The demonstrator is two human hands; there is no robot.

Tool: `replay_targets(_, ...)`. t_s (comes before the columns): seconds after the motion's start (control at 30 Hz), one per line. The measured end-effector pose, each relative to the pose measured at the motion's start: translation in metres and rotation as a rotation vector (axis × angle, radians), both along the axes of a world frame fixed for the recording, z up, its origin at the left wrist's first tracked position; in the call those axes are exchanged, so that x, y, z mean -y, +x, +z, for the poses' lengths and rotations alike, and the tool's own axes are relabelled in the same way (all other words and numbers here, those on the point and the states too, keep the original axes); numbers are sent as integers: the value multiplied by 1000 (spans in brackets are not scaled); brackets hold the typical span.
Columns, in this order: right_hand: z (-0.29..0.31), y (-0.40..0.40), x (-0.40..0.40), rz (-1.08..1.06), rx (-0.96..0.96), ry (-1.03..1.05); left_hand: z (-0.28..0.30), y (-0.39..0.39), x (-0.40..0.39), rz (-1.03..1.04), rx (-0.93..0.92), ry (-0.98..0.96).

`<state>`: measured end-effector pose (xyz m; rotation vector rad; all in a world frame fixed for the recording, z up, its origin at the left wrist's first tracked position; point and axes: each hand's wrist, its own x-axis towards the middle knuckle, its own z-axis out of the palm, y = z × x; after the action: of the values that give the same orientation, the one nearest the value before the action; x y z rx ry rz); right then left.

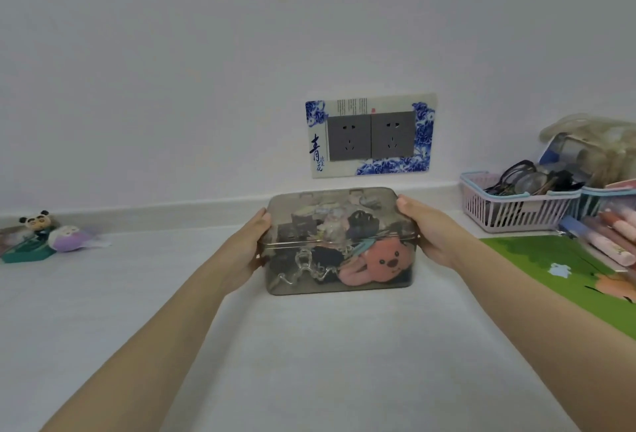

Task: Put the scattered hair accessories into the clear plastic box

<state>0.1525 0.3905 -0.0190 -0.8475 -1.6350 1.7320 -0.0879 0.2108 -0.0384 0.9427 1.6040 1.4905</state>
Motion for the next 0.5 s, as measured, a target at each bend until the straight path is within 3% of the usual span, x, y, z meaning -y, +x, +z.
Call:
replay_targets(0.17, 15, -6, -13, -7, 142, 5, 10, -11, -15, 46, 24, -106)
replay_targets(0.5, 59, -29, -14, -68, 648, 60, 71, -6, -22, 22, -87, -597)
